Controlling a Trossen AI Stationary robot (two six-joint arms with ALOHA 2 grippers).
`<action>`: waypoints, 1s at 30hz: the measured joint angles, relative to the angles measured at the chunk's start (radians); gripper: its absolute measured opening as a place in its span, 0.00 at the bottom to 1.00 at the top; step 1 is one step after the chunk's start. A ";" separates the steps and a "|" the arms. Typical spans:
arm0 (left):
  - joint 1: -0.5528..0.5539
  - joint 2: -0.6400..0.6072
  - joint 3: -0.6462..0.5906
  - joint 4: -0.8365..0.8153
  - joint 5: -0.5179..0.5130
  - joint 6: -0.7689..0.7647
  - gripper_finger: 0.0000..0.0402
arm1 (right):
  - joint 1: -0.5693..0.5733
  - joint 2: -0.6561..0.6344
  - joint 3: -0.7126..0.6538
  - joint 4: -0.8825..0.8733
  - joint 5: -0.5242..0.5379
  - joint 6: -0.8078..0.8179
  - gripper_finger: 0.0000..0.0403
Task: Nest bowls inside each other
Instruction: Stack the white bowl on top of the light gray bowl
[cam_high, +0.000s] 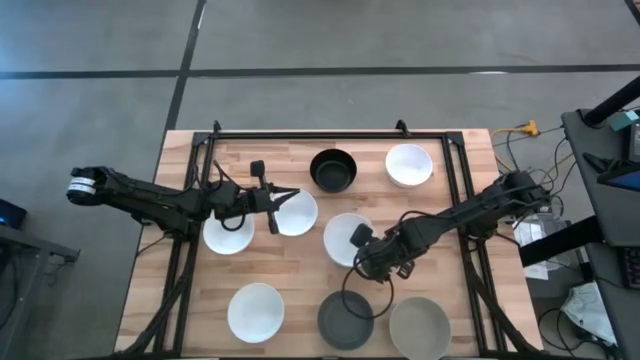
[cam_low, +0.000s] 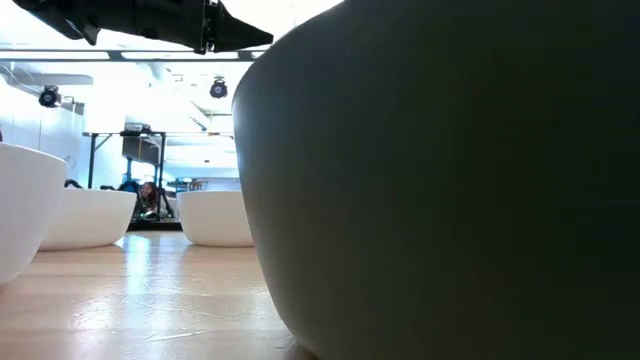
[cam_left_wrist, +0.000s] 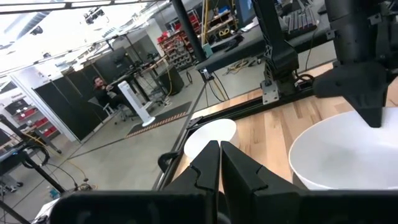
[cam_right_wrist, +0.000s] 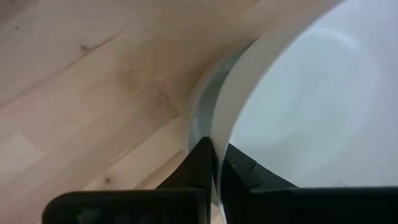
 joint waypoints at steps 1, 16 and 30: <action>0.000 0.000 0.000 0.000 0.000 0.000 0.00 | 0.000 0.003 0.000 0.000 0.000 -0.001 0.03; 0.000 0.000 0.000 0.000 0.000 0.000 0.00 | -0.019 0.052 0.000 -0.029 0.000 -0.050 0.03; 0.000 0.000 0.000 0.000 0.000 0.000 0.00 | -0.020 0.052 -0.001 -0.038 0.000 -0.051 0.03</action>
